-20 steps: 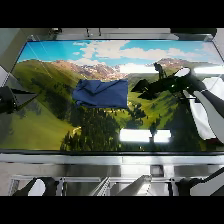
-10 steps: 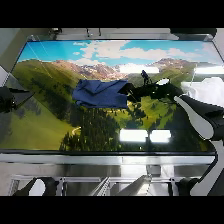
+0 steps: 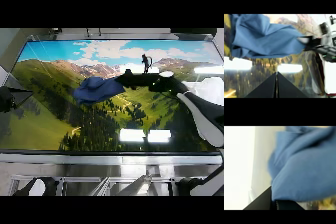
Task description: Fold the shirts.
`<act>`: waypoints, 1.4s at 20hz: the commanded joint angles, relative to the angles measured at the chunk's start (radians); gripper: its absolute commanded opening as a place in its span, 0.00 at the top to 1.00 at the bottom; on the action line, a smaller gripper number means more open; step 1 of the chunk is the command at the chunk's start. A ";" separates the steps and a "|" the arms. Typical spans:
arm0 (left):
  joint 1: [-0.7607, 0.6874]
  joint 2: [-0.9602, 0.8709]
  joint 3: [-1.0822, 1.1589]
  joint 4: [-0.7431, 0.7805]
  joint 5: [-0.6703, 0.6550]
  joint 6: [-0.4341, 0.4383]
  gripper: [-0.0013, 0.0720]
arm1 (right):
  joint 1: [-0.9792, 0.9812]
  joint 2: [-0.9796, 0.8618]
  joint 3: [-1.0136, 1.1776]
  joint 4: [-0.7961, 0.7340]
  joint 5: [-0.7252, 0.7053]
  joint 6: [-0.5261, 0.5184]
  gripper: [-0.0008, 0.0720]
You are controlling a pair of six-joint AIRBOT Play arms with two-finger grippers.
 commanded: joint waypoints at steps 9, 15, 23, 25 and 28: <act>-0.001 0.001 0.000 0.000 -0.043 0.000 0.96 | -0.252 0.738 0.005 -0.619 -0.005 0.318 0.97; -0.001 0.000 0.000 0.002 -0.061 0.000 0.96 | -0.443 0.794 0.005 -0.862 0.001 0.385 0.97; -0.010 -0.150 0.000 -0.058 0.009 0.003 0.96 | -0.678 0.334 0.332 -0.390 -0.025 0.073 0.97; -0.034 -0.193 0.000 -0.079 0.012 0.025 0.96 | -0.710 0.251 0.493 -0.381 0.029 0.112 0.97; -0.098 -0.260 0.000 -0.080 0.019 0.034 0.96 | -0.769 0.245 0.529 -0.480 0.101 0.227 0.97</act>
